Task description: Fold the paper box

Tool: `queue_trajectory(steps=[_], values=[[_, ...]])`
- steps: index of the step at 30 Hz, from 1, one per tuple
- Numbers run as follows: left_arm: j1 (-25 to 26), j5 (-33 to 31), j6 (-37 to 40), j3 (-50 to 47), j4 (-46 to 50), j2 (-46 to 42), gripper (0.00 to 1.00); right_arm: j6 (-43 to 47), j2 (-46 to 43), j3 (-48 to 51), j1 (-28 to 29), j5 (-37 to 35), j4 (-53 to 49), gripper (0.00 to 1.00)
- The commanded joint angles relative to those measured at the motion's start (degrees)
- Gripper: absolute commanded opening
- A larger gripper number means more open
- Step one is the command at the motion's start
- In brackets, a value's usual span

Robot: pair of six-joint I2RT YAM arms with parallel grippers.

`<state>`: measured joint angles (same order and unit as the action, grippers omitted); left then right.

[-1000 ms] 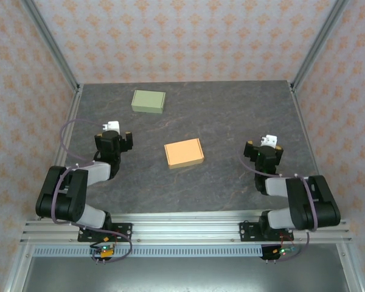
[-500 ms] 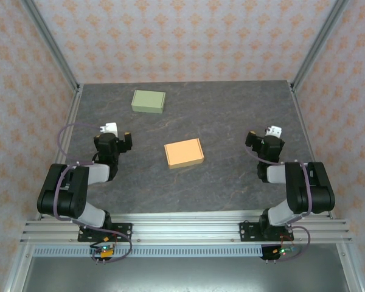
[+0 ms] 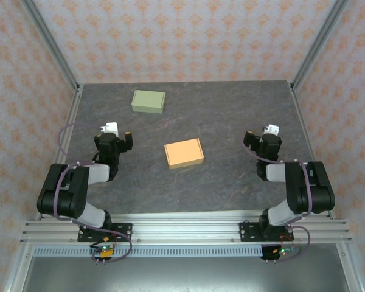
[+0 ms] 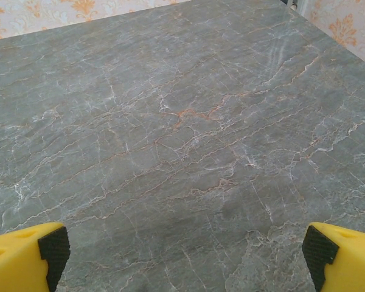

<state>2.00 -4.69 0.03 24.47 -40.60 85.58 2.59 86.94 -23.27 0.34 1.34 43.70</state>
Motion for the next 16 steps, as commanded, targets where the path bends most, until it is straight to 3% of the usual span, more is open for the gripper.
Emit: queue_trajectory(steps=[1, 16], values=[[0.25, -0.19, 0.50, -0.04, -1.94, 0.20, 1.00, 0.31, 0.20, -1.34, 0.18, 0.32, -0.58, 0.99], [0.30, -0.14, 0.56, -0.04, -1.94, 0.20, 1.00, 0.54, -0.01, -1.08, 0.41, -0.29, -0.28, 0.99]])
